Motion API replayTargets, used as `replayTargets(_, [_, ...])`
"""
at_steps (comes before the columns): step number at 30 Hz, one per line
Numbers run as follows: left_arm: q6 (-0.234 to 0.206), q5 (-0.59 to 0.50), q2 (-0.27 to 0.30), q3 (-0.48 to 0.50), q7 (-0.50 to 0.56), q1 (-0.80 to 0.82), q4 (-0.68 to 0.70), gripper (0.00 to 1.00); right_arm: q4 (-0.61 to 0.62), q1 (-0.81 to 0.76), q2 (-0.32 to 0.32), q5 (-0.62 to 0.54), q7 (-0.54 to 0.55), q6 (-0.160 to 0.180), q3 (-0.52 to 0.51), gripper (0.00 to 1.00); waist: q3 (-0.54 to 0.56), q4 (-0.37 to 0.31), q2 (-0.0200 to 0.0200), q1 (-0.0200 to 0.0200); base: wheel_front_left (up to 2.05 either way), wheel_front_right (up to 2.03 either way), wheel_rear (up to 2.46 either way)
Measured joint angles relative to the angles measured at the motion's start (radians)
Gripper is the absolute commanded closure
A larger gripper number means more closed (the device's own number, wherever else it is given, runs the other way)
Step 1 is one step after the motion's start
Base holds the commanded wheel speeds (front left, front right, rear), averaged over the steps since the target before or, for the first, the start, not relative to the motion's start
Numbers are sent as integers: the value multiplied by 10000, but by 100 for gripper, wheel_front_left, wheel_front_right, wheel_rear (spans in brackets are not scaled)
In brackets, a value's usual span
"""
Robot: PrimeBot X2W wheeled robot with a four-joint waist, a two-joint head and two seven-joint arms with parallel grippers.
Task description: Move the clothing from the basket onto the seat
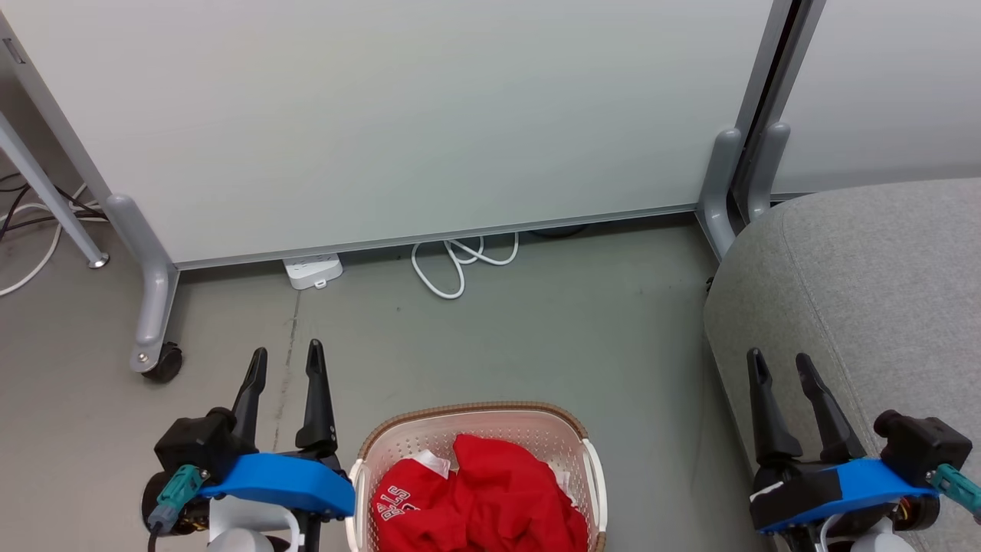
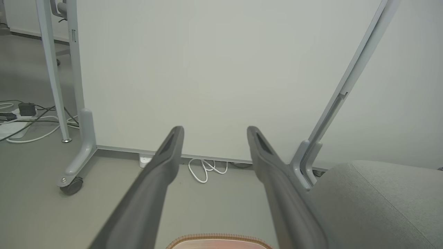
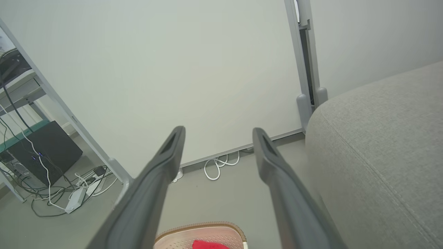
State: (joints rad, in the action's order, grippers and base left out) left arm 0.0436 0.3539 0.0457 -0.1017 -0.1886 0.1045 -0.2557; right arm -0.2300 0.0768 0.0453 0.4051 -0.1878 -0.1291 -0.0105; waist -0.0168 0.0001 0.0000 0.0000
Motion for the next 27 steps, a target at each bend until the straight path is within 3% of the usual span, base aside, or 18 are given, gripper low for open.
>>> replayTargets(27, [-15, -2061, 21, -314, -577, 47, -244, 0, -163, 3, 13, -2220, -579, -4, 21, 0, -41, 42, 0, 1, 0, 0, 0])
